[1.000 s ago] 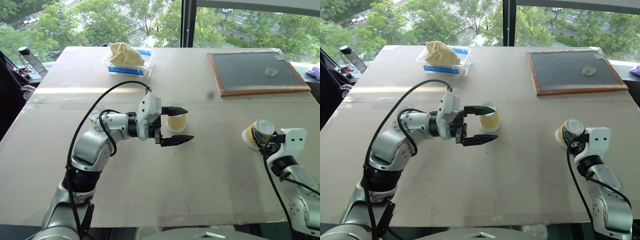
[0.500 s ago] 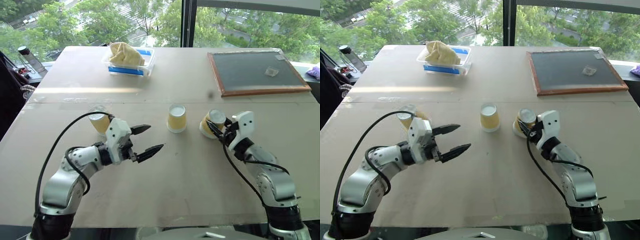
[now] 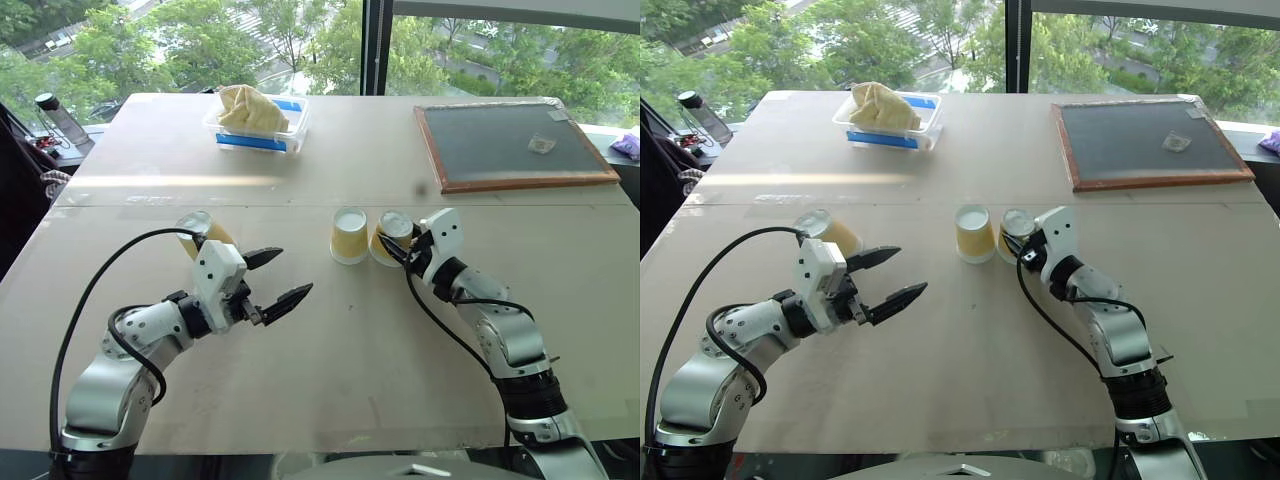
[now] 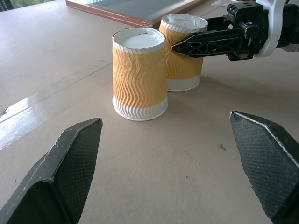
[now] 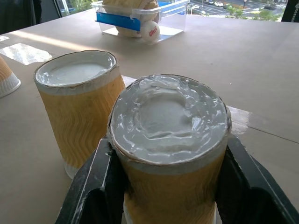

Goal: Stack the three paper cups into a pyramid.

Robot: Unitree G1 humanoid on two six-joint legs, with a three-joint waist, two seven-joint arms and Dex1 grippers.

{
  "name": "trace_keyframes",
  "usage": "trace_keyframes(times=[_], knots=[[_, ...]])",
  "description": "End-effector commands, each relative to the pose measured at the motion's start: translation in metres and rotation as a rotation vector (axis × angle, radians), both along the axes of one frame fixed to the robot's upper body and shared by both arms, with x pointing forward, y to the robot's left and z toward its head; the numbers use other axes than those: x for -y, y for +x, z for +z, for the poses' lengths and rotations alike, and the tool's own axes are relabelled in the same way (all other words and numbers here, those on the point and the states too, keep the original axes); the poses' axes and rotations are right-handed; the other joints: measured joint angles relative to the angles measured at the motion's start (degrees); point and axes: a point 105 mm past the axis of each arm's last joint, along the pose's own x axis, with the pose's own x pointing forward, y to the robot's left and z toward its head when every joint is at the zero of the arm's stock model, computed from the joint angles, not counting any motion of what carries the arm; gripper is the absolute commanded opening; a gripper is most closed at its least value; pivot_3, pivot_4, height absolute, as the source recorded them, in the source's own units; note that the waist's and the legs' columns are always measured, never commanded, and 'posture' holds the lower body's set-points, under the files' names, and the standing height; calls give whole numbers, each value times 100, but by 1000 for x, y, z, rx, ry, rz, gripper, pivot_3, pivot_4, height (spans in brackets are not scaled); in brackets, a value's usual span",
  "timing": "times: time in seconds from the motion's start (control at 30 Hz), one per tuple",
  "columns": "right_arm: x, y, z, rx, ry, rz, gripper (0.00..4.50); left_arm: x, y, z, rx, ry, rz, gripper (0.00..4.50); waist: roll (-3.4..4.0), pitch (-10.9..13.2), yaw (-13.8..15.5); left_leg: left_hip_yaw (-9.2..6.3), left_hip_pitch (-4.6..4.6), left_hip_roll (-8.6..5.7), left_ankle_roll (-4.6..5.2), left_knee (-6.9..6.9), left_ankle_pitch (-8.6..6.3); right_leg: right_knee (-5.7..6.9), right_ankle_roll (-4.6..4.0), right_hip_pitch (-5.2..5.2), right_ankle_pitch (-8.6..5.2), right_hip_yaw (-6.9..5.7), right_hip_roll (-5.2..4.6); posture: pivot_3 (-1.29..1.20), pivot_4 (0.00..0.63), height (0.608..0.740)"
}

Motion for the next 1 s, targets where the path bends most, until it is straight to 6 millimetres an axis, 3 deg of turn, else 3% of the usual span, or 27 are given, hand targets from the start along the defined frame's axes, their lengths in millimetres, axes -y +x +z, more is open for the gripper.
trace_keyframes(times=[0.03,0.07,0.13,0.27,0.4,0.53,0.7,0.83,1.0], knots=[[-4,-1,2,17,1,9,1727,2,-1,12,58,6,-17,4500,0,0,-2,0,0,0,0,0,0,0,0,0,0,0,0,0,150,740],[-4,-2,1,13,-3,10,1727,2,0,13,58,5,-18,4500,0,0,-4,0,1,0,0,0,0,0,0,0,0,0,0,0,150,740],[-5,-5,-1,-3,-2,29,2743,2,1,13,59,5,-18,4500,-2,-2,-4,0,3,0,0,0,0,4,0,0,0,0,1,0,150,740],[3,-6,2,26,-2,-10,4296,1,1,14,71,-8,-14,4500,-1,-1,-2,0,2,0,0,-1,0,4,-1,0,0,0,1,0,150,740],[24,-20,0,10,-19,-16,4296,-5,3,22,138,-43,67,4500,0,0,24,-4,-4,0,0,-2,0,0,0,-1,0,-1,-3,0,150,740],[48,-46,-1,-22,-53,41,4296,-24,11,35,287,-135,323,4500,-1,-1,37,-7,-10,2,1,-1,-1,-12,1,0,1,-2,-11,0,150,740],[76,-80,1,3,-117,153,4296,-41,1,20,386,-72,534,4500,-5,-3,17,-1,-6,0,2,-2,-2,-19,2,6,1,-1,-11,0,150,740],[74,-106,25,129,6,334,4296,-71,7,21,446,-54,732,4500,-6,-3,30,11,7,3,3,-1,-1,-21,1,24,0,-11,7,0,150,740],[68,-120,36,189,63,479,4296,-83,13,26,505,-45,807,4500,-12,-4,29,14,85,15,3,-1,-1,-24,-4,95,-24,-12,13,0,150,740]])
